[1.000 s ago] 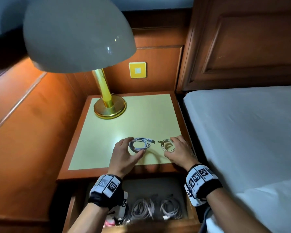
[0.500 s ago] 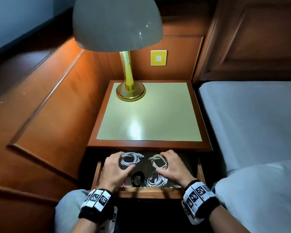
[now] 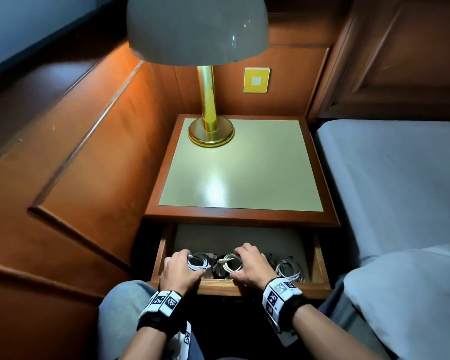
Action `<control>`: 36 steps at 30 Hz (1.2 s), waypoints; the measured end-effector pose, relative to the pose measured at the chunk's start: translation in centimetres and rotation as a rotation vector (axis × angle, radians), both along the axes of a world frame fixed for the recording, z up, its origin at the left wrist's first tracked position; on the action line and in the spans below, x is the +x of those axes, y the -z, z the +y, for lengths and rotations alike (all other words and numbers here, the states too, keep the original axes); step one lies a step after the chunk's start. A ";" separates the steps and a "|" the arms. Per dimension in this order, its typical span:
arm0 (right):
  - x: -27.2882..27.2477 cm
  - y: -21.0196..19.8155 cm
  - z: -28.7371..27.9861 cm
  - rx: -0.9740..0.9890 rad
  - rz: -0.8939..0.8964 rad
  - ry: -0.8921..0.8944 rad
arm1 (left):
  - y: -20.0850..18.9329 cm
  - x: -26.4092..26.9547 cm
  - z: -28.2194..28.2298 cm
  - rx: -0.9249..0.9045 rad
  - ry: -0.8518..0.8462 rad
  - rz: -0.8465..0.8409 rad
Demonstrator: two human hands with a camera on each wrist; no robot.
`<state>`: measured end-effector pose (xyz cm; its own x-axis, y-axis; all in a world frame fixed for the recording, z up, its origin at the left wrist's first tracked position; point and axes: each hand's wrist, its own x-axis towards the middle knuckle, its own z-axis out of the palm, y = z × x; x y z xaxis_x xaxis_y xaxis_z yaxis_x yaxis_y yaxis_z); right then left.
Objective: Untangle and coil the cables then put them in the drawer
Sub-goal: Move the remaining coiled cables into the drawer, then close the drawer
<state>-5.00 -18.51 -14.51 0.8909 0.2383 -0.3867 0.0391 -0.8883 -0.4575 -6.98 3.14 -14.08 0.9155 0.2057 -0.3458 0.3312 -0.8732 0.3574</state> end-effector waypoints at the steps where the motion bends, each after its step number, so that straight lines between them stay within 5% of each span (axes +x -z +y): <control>1: 0.1 0.2 0.1 -0.019 -0.002 -0.004 | 0.0 0.1 -0.1 0.026 0.002 0.034; 11: -0.1 0.9 -0.4 -0.065 -0.044 -0.051 | 0.0 1.3 -0.6 0.131 0.000 0.240; 18: -1.2 -0.3 -2.6 0.008 -0.167 0.003 | -0.3 0.0 -1.1 0.020 0.080 0.132; 27: 1.2 -4.3 -7.1 0.036 -0.563 0.154 | -0.6 -3.2 -5.9 -0.144 0.403 -0.043; 36: 4.6 -3.3 -8.1 -0.178 -0.344 0.087 | -0.6 -4.7 -7.9 -0.247 0.469 -0.227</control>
